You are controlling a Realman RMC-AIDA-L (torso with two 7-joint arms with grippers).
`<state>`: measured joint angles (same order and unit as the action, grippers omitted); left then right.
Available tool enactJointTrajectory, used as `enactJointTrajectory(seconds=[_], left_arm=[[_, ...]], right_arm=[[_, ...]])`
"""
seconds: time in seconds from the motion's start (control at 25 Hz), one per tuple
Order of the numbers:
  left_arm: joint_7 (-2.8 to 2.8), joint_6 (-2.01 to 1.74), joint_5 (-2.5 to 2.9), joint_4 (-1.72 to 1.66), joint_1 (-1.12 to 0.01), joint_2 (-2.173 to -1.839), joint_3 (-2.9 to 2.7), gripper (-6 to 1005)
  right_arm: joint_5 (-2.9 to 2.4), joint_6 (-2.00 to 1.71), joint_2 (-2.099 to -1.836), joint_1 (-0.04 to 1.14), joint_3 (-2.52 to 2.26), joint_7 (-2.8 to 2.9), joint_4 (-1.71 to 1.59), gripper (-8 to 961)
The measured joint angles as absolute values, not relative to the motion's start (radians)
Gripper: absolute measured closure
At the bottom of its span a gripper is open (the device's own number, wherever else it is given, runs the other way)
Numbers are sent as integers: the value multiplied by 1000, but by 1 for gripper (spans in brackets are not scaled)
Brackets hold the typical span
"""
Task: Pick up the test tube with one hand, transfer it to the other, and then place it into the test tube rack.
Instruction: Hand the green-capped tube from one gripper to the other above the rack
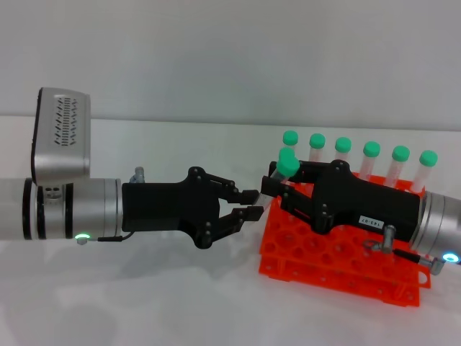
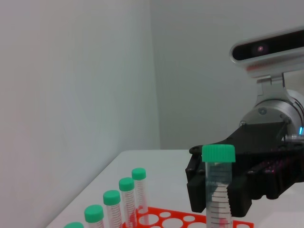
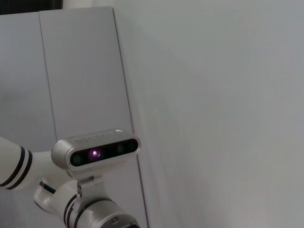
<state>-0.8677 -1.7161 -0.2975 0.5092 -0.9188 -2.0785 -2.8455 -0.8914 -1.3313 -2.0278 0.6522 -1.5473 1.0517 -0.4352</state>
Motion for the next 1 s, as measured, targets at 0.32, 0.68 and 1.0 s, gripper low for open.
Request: enactJointTrajectory(seconds=[0.32,0.68,1.0], left_arm=[[-867,-1717,-299,509,-918,-2079,-2846,691],[-867,-1716,-310,509,-911,-2078,-2845,681],[-871,-1715,-335,500,-897,-2079,-2843,635]], right_arm=[[-890,-1331,-2028,651,-1548,1036,-435,726],[-890,-1331,-2028,651,-1548,1032,-434,741],[-890,-1332,-2028,650,-1548,1032,-433,742]])
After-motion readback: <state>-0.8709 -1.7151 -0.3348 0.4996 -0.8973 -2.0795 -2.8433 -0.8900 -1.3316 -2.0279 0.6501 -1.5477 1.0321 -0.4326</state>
